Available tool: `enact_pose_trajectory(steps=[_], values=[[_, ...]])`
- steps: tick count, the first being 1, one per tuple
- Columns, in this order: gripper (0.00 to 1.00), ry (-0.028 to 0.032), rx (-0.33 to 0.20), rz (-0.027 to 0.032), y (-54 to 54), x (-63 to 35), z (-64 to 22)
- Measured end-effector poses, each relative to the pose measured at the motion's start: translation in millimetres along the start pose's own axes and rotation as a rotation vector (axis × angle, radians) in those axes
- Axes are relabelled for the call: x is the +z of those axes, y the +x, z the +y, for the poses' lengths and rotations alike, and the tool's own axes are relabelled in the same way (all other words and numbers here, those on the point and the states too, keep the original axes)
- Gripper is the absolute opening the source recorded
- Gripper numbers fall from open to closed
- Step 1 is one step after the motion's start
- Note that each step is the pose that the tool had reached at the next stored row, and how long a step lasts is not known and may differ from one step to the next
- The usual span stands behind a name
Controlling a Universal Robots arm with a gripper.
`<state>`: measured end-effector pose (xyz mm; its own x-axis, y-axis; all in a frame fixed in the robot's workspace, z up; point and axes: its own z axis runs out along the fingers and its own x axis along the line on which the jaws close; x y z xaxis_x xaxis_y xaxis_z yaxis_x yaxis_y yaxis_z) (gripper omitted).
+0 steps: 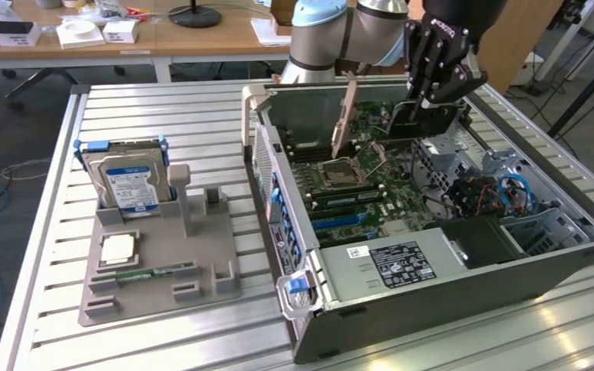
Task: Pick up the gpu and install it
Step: 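Insert the gpu into the slot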
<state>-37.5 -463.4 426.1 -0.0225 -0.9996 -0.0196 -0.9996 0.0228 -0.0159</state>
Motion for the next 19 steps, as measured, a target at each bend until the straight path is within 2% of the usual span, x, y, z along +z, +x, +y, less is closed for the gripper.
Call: enact_pose_trajectory(steps=[8, 19], values=[[0.26, -0.0032, 0.004, 0.0002, 0.1, 11.5, 0.5], [0.26, -0.0032, 0.005, 0.0001, 0.2, 13.7, 0.6]])
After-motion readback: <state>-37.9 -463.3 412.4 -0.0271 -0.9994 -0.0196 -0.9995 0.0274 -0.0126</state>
